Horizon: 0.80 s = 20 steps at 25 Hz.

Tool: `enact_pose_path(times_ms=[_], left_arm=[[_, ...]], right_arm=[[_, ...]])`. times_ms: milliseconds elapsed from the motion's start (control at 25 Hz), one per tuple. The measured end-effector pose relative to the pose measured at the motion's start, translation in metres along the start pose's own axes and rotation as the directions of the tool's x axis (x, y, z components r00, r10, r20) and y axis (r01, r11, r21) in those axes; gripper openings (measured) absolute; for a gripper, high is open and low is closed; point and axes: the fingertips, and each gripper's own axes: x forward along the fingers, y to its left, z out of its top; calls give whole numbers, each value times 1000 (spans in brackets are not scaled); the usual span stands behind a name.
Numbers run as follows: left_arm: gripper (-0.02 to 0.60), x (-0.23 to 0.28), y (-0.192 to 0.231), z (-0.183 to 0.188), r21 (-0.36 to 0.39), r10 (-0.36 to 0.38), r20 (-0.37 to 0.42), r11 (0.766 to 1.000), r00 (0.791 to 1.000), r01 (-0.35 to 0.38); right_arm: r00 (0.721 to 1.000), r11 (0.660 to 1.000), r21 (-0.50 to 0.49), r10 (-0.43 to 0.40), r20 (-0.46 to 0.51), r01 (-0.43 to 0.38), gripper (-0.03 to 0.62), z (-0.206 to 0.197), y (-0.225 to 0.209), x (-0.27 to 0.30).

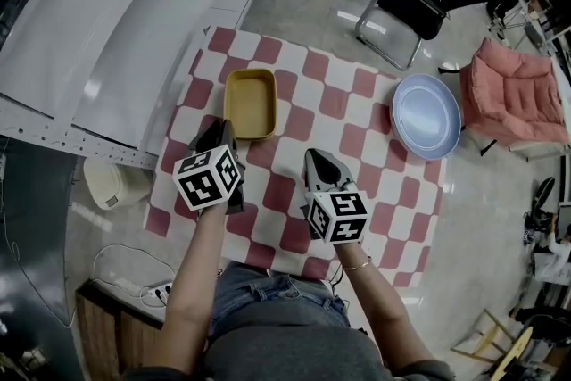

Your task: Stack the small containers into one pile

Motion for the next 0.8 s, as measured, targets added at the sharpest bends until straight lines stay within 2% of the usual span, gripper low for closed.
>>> enact_pose_path(times_ms=[360,800], left_arm=[[55,-24,1,-9,23,-4,2,1000,1000,4],[29,-58,-9,-21,94,-66,21,994,998,64]], right_arm=[[1000,1000,-6,0,25,1,9,2,8,-17],[998,1000,-9,-10,65,11,9,1,18,-47]])
